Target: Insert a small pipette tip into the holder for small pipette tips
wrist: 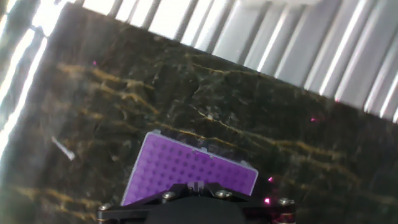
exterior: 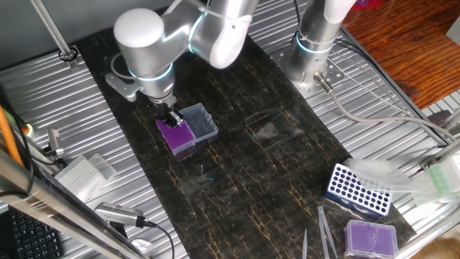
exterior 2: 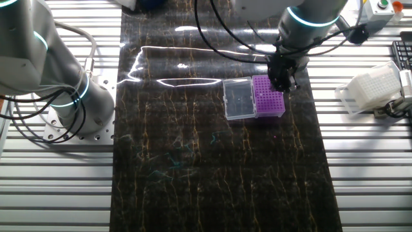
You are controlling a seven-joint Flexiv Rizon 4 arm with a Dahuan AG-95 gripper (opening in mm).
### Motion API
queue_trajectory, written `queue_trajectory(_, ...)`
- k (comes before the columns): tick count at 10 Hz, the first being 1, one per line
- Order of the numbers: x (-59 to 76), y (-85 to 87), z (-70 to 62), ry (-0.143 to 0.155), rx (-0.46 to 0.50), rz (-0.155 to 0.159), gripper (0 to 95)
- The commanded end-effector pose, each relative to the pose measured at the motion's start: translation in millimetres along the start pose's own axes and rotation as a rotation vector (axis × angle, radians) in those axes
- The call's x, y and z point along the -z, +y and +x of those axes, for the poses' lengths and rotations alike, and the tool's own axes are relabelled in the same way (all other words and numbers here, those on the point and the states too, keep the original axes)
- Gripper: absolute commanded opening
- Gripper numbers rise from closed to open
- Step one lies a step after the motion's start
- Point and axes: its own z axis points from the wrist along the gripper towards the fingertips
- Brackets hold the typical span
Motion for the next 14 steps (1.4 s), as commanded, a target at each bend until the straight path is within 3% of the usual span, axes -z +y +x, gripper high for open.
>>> queue_trajectory(1, 4.8, 2.2, -5.9, 0.005, -0.137, -0.002, 0.0)
queue_trajectory(7, 9.5, 17.5, -15.7, 0.029, -0.273, 0.021, 0.0)
queue_trajectory(9, 10.0, 23.6, -15.5, 0.024, -0.388, 0.024, 0.0)
queue_trajectory(11, 12.9, 28.1, -21.6, 0.031, -0.452, 0.063, 0.0)
queue_trajectory(12, 15.1, 32.2, -26.4, 0.039, -0.468, 0.063, 0.0)
queue_trajectory(14, 15.7, 33.1, -27.3, 0.027, -0.422, 0.032, 0.0)
